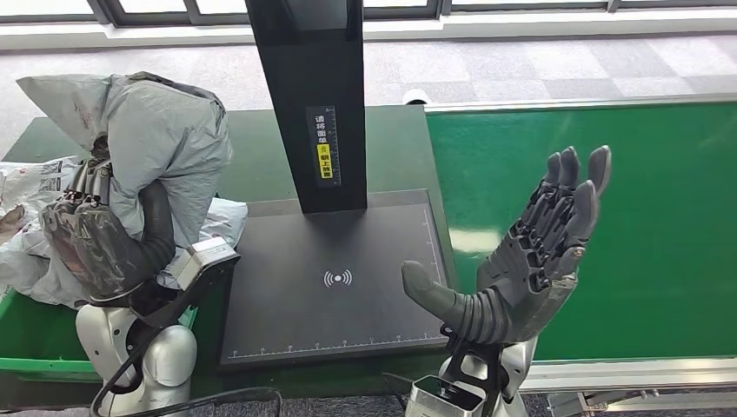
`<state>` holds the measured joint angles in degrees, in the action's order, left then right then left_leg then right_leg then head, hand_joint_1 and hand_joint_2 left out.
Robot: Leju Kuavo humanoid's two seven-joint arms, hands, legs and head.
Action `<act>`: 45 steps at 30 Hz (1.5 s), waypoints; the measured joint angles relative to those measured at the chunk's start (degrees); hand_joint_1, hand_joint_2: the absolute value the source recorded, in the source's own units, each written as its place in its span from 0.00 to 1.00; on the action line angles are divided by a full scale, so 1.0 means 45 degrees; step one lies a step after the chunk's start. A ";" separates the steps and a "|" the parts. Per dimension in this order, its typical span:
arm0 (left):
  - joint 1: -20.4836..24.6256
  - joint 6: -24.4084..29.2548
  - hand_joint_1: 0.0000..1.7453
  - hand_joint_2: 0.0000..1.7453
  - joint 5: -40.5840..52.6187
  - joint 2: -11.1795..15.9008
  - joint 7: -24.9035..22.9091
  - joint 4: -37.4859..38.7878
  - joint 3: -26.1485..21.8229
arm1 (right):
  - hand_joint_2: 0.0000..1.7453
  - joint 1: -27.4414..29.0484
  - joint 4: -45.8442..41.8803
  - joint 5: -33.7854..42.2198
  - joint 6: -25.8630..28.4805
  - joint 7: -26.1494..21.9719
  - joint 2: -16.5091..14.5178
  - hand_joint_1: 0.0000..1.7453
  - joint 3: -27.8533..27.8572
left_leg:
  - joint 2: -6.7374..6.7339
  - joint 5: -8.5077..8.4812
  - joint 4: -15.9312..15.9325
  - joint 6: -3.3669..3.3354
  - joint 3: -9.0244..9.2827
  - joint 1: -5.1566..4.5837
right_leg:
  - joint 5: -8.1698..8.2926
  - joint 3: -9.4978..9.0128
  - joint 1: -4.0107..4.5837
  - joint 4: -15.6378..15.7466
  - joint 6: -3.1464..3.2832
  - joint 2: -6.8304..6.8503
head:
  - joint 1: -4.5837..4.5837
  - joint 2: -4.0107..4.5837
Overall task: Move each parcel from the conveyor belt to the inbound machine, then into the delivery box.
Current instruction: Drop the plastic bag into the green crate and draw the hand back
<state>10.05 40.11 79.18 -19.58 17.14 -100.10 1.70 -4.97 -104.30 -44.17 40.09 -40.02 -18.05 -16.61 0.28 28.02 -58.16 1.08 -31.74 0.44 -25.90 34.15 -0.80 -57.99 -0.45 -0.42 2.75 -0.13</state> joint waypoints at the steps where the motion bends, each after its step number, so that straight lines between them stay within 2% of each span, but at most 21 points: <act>1: -0.0002 0.0000 1.00 1.00 0.0001 0.0000 0.0000 -0.0001 -0.0009 | 1.00 0.0000 0.0000 0.0000 0.0000 0.0000 0.0000 0.00 0.0000 | 0.0000 0.0000 0.0000 0.0000 0.0000 0.0000 | 0.0000 0.0000 0.0001 0.0000 0.0000 0.0000 | 0.0000 0.0000; 36: -0.0006 0.0000 1.00 1.00 0.0007 0.0000 0.0000 -0.0029 -0.0013 | 1.00 0.0000 0.0000 0.0000 0.0000 0.0000 0.0000 0.00 0.0000 | 0.0000 0.0000 0.0000 0.0000 -0.0001 0.0001 | 0.0000 0.0000 0.0000 0.0000 0.0000 0.0000 | 0.0000 0.0000; 38: 0.0036 0.0000 1.00 1.00 0.0139 0.0051 -0.0267 0.0045 -0.0055 | 1.00 0.0007 -0.0002 -0.0001 0.0000 0.0001 0.0000 0.00 0.0001 | 0.0002 0.0003 0.0001 -0.0003 -0.0002 0.0000 | -0.0001 0.0001 -0.0001 0.0000 -0.0001 0.0003 | 0.0000 0.0000; 40: 0.0510 0.0006 1.00 1.00 0.0639 0.0583 -0.1632 0.1148 -0.0493 | 1.00 0.0077 -0.0068 -0.0017 0.0000 0.0002 0.0004 0.00 0.0006 | 0.0015 -0.0001 0.0010 -0.0001 0.0012 -0.0002 | -0.0007 -0.0021 -0.0004 0.0000 0.0004 0.0019 | 0.0008 0.0000; 42: 0.1266 -0.0040 1.00 1.00 0.1043 0.1430 -0.3525 0.3171 -0.1873 | 1.00 0.0237 -0.0200 -0.0069 0.0001 -0.0002 0.0016 0.00 0.0011 | -0.0058 0.0020 0.0038 0.0052 0.0012 -0.0004 | -0.0005 -0.0045 -0.0007 0.0000 0.0052 -0.0050 | 0.0004 0.0000; 43: 0.1547 -0.0068 1.00 1.00 0.1110 0.1740 -0.4060 0.4061 -0.2815 | 1.00 0.0340 -0.0268 -0.0095 0.0004 -0.0004 0.0024 0.00 0.0015 | -0.0154 0.0039 0.0050 0.0087 0.0021 0.0004 | 0.0007 -0.0036 0.0001 -0.0001 0.0087 -0.0146 | -0.0020 0.0000; 45: 0.1858 -0.0090 1.00 1.00 0.1386 0.2070 -0.3983 0.5359 -0.4657 | 1.00 0.0540 -0.0400 -0.0109 0.0012 -0.0001 0.0040 0.00 0.0048 | -0.0315 0.0038 0.0050 0.0141 0.0069 0.0038 | 0.0050 0.0025 0.0037 -0.0002 0.0139 -0.0317 | -0.0079 0.0000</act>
<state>18.42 39.70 85.41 -10.27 -0.79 -75.99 -19.26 -2.54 -106.10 -44.67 40.14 -40.03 -17.87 -16.39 -1.14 28.20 -57.94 1.71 -31.43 0.61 -25.68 34.27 -0.63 -58.00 0.18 -1.85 2.40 -0.13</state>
